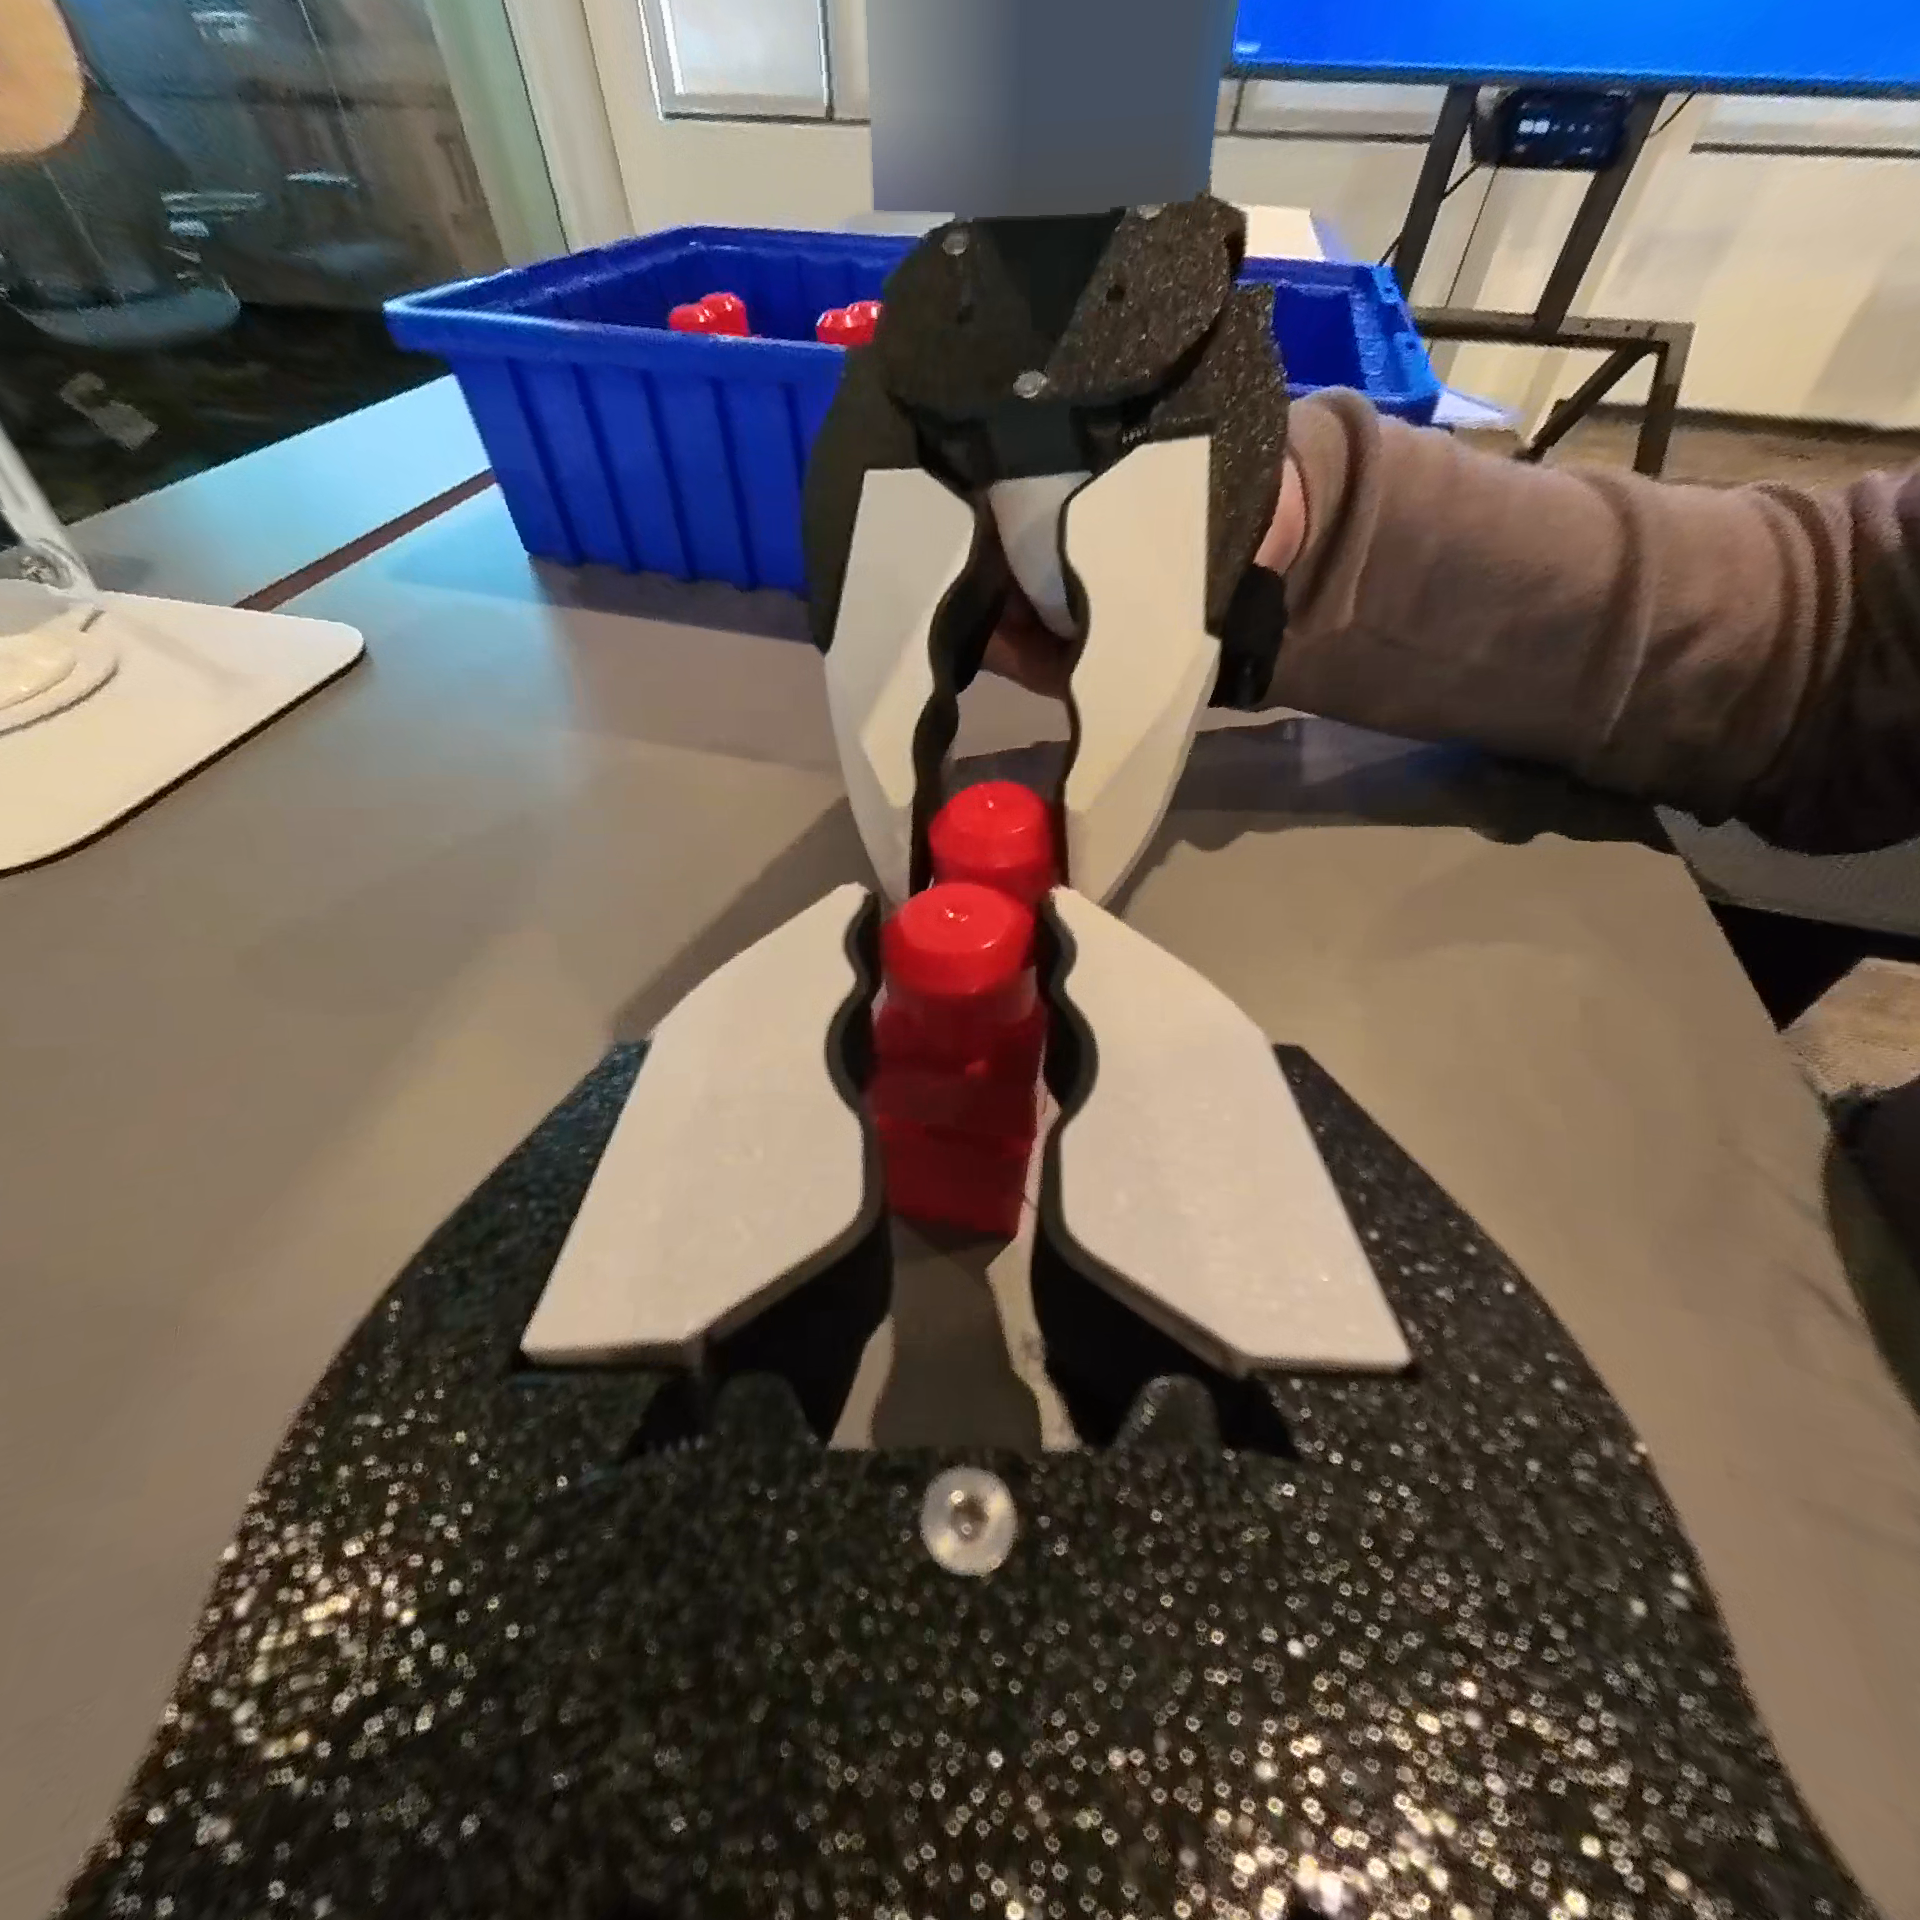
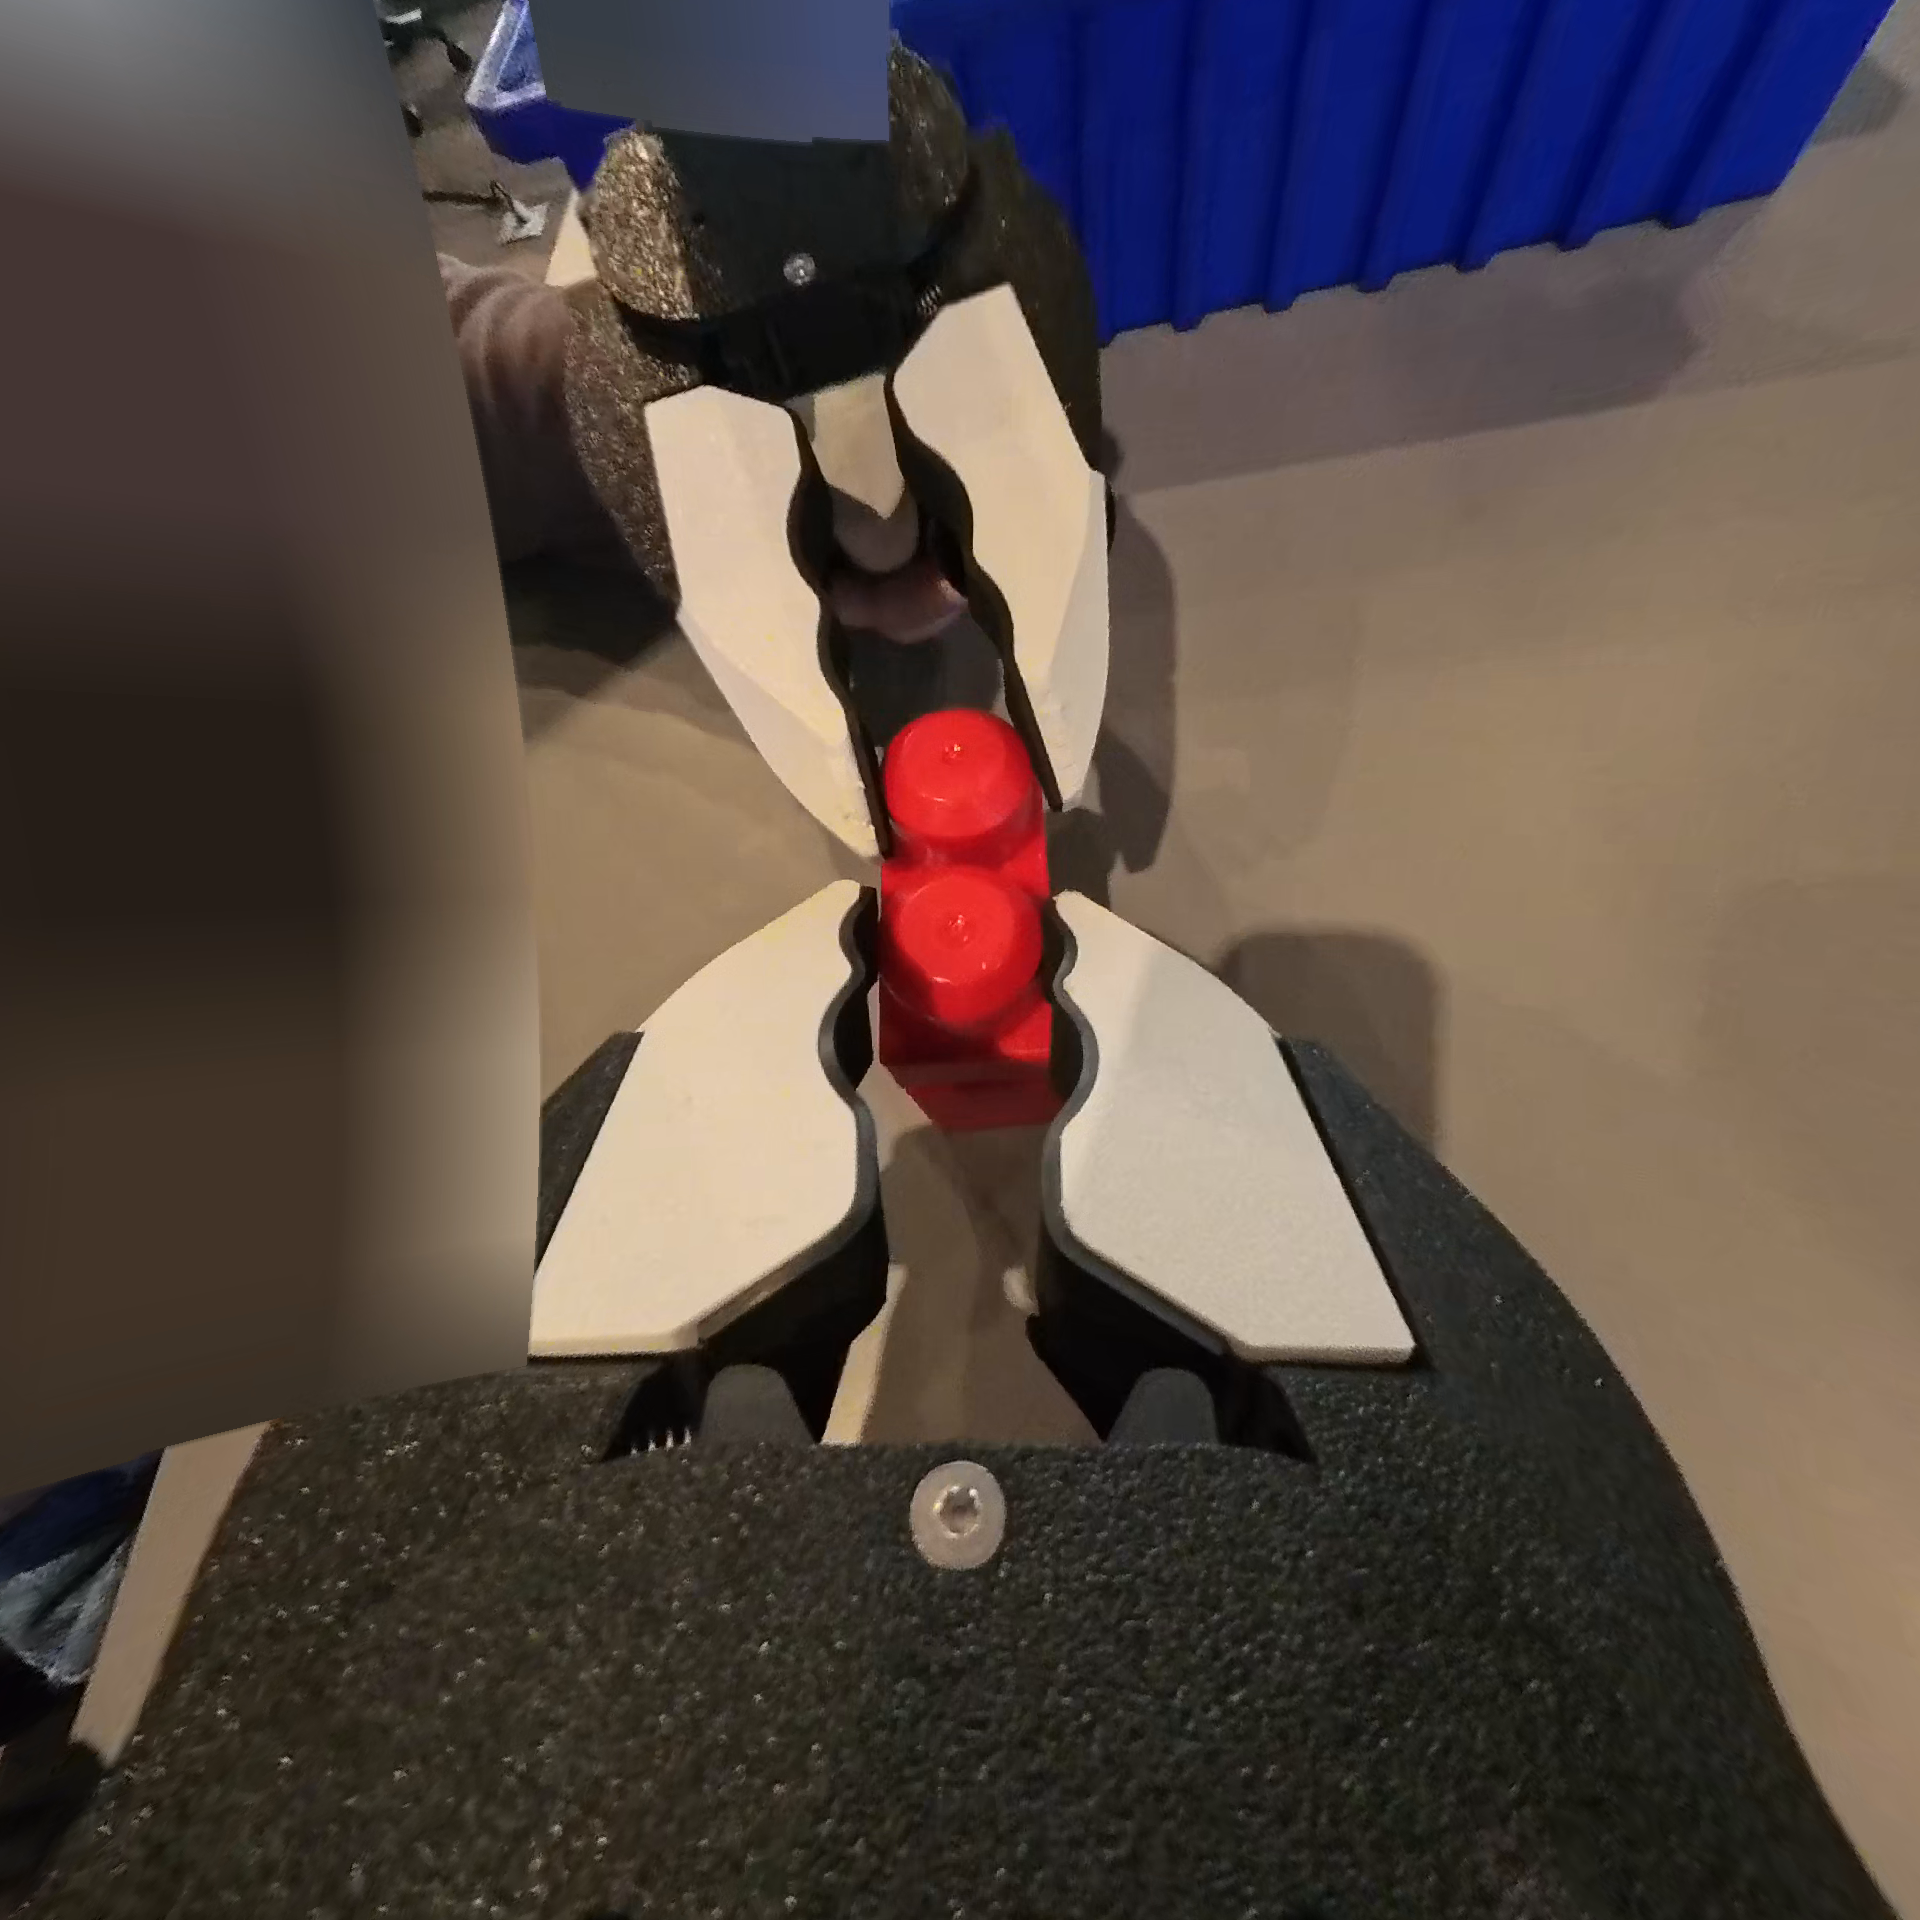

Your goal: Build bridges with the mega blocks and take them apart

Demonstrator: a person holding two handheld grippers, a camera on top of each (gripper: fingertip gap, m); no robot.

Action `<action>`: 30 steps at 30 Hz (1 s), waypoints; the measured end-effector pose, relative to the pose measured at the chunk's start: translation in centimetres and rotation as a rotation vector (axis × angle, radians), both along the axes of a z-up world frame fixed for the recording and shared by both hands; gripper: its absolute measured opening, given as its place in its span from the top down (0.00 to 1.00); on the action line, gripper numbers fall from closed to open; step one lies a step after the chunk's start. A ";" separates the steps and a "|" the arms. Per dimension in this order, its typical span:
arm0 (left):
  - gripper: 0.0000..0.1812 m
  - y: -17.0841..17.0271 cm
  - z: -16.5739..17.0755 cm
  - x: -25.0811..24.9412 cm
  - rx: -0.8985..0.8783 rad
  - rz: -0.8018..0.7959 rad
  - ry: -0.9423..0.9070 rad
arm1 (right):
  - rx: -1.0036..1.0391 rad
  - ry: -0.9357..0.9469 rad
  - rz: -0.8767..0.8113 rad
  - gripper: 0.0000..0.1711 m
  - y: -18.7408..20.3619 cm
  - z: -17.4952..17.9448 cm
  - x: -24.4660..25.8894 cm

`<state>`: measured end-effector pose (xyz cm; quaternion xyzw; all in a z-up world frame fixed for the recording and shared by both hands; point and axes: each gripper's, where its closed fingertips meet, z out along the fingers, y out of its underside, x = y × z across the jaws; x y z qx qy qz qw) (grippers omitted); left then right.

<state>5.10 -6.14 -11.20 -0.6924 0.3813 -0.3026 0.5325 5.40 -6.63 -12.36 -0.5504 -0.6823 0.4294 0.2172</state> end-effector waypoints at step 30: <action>0.67 -1.8 -3.1 -2.6 -0.144 -0.060 0.161 | 0.180 -0.139 0.000 0.70 0.4 -4.8 1.2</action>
